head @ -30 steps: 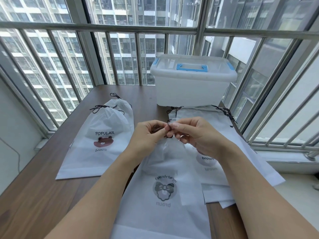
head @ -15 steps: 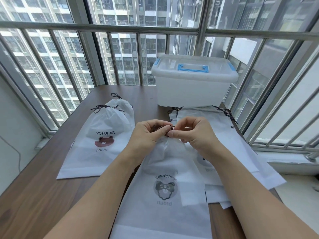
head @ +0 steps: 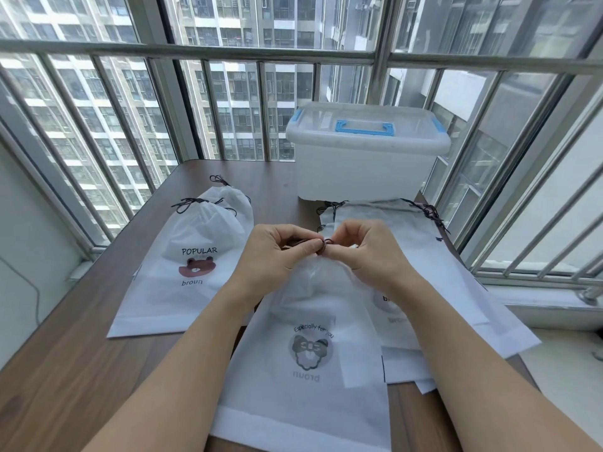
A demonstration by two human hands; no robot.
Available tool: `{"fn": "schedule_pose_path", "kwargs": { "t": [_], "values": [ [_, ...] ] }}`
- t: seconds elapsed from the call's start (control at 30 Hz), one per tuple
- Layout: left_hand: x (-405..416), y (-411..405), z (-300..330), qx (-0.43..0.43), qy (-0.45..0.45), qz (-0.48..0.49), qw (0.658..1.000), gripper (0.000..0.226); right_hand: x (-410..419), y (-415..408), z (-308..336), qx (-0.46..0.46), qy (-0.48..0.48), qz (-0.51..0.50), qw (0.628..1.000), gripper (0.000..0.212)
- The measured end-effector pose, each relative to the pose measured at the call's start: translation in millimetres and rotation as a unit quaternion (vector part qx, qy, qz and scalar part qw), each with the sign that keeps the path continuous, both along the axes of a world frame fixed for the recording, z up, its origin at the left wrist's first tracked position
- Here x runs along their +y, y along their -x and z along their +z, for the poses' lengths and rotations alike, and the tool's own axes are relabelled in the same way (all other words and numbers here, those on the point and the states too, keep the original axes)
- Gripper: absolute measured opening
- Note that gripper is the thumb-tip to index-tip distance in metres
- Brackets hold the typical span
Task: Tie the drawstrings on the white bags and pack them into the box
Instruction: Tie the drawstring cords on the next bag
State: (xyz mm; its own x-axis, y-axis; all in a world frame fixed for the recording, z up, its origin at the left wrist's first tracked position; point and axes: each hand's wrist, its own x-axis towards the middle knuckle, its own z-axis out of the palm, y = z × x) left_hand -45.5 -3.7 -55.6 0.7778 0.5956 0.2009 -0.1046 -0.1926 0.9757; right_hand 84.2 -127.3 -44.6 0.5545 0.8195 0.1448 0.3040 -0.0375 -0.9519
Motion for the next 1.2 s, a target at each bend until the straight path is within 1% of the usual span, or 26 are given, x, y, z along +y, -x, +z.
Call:
{"fn": "schedule_pose_path", "kwargs": {
  "t": [0.07,0.1,0.17,0.2,0.27,0.3,0.33,0.4,0.47,0.5,0.63,0.7,0.77,0.83,0.93,1.0,1.1,1.17,1.2],
  "values": [
    [1.0,0.0,-0.3,0.005,-0.019,-0.005,1.000,0.014,2.9,0.6,-4.3,-0.088,0.000,-0.030,0.996,0.022],
    [0.1,-0.2,-0.3,0.004,-0.025,-0.008,1.000,0.015,4.4,2.1,-6.2,-0.106,-0.005,-0.039,0.994,0.016],
    [-2.3,-0.9,-0.7,-0.006,-0.026,-0.012,1.000,0.016,6.4,4.7,-8.6,-0.105,-0.011,-0.038,0.994,0.005],
    [-2.8,-1.0,-0.7,-0.010,-0.026,-0.013,1.000,0.016,6.8,4.4,-7.9,-0.093,-0.011,-0.028,0.995,0.004],
    [-2.5,-0.7,-0.4,-0.016,-0.029,-0.015,0.999,0.016,5.6,-1.6,-7.4,-0.033,0.003,0.010,0.999,0.006],
    [-2.4,-0.5,-0.3,-0.017,-0.029,-0.017,0.999,0.016,2.9,-6.5,-6.8,0.015,0.012,0.043,0.999,0.006],
    [-3.1,-0.7,-0.1,-0.017,-0.028,-0.019,0.999,0.016,-1.2,-12.3,-5.8,0.063,0.021,0.075,0.995,0.011],
    [-5.2,-1.1,0.8,-0.014,-0.025,-0.023,0.999,0.014,-9.2,-19.8,-4.2,0.143,0.036,0.136,0.980,0.012],
    [-7.4,-1.2,1.1,-0.011,-0.017,-0.033,0.999,0.011,-16.0,-21.7,-0.9,0.165,0.061,0.172,0.969,0.007],
    [-7.6,-0.6,1.0,-0.008,-0.014,-0.038,0.999,0.011,-16.9,-21.3,0.2,0.170,0.079,0.178,0.966,0.008],
    [-6.9,0.9,0.5,-0.001,-0.007,-0.042,0.999,0.012,-18.2,-25.6,0.7,0.162,0.113,0.190,0.962,0.011],
    [-5.5,1.3,0.8,-0.004,-0.001,-0.037,0.999,0.012,-18.9,-28.9,-0.4,0.171,0.108,0.181,0.963,0.019],
    [-3.8,1.6,1.6,-0.011,0.010,-0.028,1.000,0.013,-20.8,-31.8,-1.3,0.206,0.084,0.178,0.959,0.017],
    [-3.1,1.8,2.5,-0.021,0.029,-0.026,0.999,0.015,-19.4,-33.2,-3.6,0.247,0.047,0.179,0.951,0.020],
    [-4.6,1.4,3.3,-0.036,0.045,-0.030,0.998,0.018,-11.0,-25.8,-5.0,0.339,-0.007,0.171,0.925,0.026],
    [-5.9,1.1,3.3,-0.043,0.050,-0.028,0.997,0.019,-5.7,-20.1,-5.7,0.389,-0.022,0.157,0.907,0.029],
    [-6.1,1.3,4.0,-0.055,0.056,-0.019,0.997,0.015,-2.2,-18.1,-8.1,0.415,-0.023,0.128,0.900,0.029],
    [-5.5,0.8,3.7,-0.060,0.054,-0.011,0.997,0.015,-0.6,-19.2,-10.0,0.422,-0.027,0.143,0.895,0.032],
    [-5.4,0.4,3.2,-0.062,0.052,-0.008,0.997,0.016,-0.1,-19.7,-10.4,0.428,-0.029,0.150,0.891,0.030]
  ]
}}
